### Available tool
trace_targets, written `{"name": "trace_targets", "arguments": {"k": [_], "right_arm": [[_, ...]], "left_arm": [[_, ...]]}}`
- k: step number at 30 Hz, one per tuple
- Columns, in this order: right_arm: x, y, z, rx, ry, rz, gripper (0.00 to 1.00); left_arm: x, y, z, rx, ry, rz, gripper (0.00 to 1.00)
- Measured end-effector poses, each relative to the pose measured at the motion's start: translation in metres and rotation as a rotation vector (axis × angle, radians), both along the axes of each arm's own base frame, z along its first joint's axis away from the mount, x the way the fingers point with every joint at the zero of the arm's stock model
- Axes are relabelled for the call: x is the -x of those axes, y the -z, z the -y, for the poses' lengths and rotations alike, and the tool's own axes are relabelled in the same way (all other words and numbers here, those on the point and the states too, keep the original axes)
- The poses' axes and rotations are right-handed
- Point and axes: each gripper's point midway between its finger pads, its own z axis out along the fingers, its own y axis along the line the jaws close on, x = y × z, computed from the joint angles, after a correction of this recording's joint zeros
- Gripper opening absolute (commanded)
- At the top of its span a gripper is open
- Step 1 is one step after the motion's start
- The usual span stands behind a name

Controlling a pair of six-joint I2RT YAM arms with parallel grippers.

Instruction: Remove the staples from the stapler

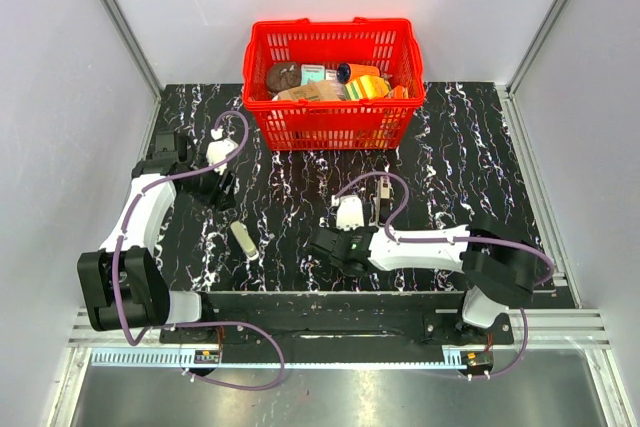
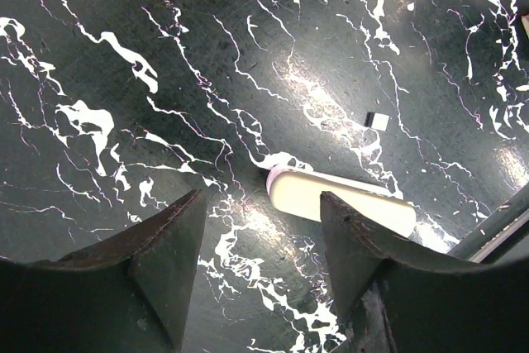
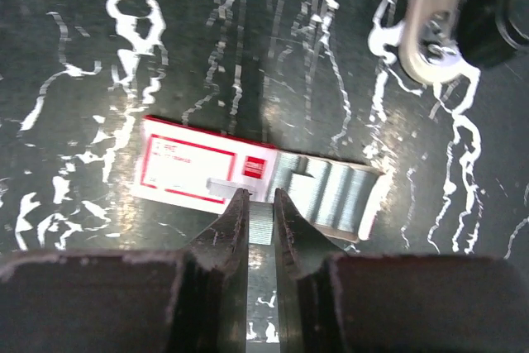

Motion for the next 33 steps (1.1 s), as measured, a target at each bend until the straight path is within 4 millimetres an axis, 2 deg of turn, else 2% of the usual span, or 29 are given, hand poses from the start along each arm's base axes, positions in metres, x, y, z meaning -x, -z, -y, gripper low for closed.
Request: {"name": "trace_targets", "arguments": {"k": [5,12,22,33], "right_arm": [[0.002,0.002,0.016,-0.023,0.098,0.007,0.09],[-0.005,0.001,0.026,-0.063,0.191,0.019,0.09],[-0.008,0.011,0.047,-0.049,0.253,0.010,0.10],[-0.011,0.011,0.048,-0.059,0.264,0.012,0.10]], "left_arm": [[0.001,0.000,0.000,0.002,0.002,-0.002,0.62],[0.001,0.001,0.000,0.001,0.006,-0.002,0.62],[0.001,0.001,0.000,0.000,0.008,-0.001,0.62],[0.001,0.001,0.000,-0.001,0.010,-0.001,0.62]]}}
